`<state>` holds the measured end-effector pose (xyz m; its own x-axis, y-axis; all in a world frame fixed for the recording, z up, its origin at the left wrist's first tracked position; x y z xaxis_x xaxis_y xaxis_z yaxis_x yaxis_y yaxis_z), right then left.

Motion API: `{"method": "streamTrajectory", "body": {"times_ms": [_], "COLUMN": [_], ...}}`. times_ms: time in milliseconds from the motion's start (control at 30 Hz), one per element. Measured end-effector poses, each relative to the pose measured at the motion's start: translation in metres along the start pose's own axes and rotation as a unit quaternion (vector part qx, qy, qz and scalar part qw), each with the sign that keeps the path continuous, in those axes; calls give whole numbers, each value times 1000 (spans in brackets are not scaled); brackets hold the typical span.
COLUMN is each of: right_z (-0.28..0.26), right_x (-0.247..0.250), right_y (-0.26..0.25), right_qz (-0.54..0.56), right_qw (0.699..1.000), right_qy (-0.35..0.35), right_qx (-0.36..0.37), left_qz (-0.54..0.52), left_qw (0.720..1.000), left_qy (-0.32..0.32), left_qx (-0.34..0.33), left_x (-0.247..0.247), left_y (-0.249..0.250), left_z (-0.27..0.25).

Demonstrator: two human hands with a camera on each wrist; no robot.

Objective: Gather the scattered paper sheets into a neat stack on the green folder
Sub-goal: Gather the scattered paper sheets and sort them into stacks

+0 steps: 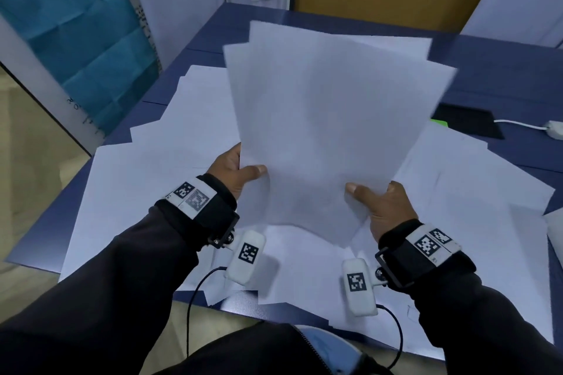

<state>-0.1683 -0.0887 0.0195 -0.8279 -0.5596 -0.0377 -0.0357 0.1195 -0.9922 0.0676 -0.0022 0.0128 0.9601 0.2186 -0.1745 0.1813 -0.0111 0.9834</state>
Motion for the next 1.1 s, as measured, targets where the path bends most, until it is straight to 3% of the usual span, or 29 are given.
{"method": "streamTrajectory", "body": {"times_ms": [100, 200, 267, 333, 433, 633, 867, 1100], "right_z": [-2, 3, 5, 10, 10, 13, 16, 23], "right_x": [11, 19, 21, 23, 21, 20, 16, 19], "right_y": [-5, 4, 4, -2, -17, -33, -19, 1], "right_qz": [-16, -40, -40, -29, -39, 2, 31, 36], "right_qw": [1000, 999, 999, 999, 997, 994, 996, 999], "right_qy": [-3, 4, 23, 32, 22, 13, 11, 17], "right_qx": [17, -13, -18, 14, 55, 105, 77, 33], "left_qz": [-1, 3, 26, 12, -23, -91, -75, -25], "left_qw": [1000, 998, 999, 999, 996, 993, 988, 992], "left_qy": [22, 46, 29, 24, 81, 78, 131, 102], "left_qx": [-4, 31, 37, 29, 32, -6, 32, 76], "left_x": [-5, -6, -13, -17, -13, -18, -20, -13], "left_y": [-2, -8, -2, 4, 7, 26, 8, -6], "left_z": [-4, -4, 0, 6, 7, 7, 2, 9]}}
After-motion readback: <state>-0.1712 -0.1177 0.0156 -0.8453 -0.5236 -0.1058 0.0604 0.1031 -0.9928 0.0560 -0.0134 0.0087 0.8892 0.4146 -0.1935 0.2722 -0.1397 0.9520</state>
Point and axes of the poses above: each hand's wrist, its own z-axis towards the middle knuckle, its own x-axis out of the back of the hand, y = z × x, the point moved 6 cm from there along z, towards the middle knuckle, and after that the axes turned 14 degrees about -y, right-handed, at the moved point
